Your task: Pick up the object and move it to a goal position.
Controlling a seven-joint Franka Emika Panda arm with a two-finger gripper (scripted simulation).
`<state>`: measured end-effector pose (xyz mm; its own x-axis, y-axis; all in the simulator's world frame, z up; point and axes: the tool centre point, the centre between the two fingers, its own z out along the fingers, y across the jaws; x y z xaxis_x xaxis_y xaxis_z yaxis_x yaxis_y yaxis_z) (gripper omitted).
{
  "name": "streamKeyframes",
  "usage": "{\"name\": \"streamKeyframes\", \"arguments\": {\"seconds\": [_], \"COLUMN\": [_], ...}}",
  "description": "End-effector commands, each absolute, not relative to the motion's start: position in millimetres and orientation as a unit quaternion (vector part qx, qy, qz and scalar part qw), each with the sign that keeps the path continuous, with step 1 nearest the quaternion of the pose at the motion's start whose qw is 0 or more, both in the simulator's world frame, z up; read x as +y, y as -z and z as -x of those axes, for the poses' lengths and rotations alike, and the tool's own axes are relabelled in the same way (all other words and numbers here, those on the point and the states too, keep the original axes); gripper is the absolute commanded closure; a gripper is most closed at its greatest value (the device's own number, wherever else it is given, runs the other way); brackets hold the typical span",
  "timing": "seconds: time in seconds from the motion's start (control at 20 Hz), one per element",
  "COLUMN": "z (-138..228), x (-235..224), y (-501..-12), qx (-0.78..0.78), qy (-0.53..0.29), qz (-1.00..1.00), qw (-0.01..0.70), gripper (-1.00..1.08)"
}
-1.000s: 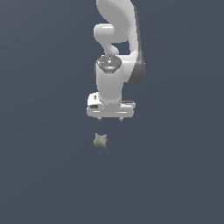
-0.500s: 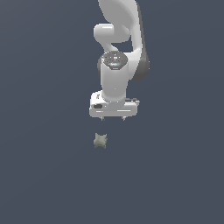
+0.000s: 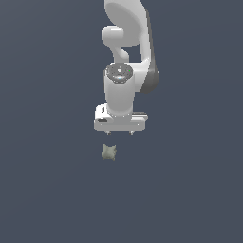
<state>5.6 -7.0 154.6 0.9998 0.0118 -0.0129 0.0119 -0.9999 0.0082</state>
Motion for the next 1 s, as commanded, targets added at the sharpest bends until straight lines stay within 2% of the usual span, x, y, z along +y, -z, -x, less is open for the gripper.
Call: {"name": "streamKeyframes", "arguments": {"seconds": [0.0,0.5,0.95], "z": [-12.1,-39.5,-43.5], "x": [-14.6,-51.6,-59.6], "y": [-145.6,-100.4,-90.1], "qx": [-0.004,-0.047,-0.056], "qy": [0.006,0.001,0.001], "qz": [-1.0,-0.999,-0.998], "qw": [0.003,0.0,0.0], "gripper": [-0.92,-0.92,-0.92]}}
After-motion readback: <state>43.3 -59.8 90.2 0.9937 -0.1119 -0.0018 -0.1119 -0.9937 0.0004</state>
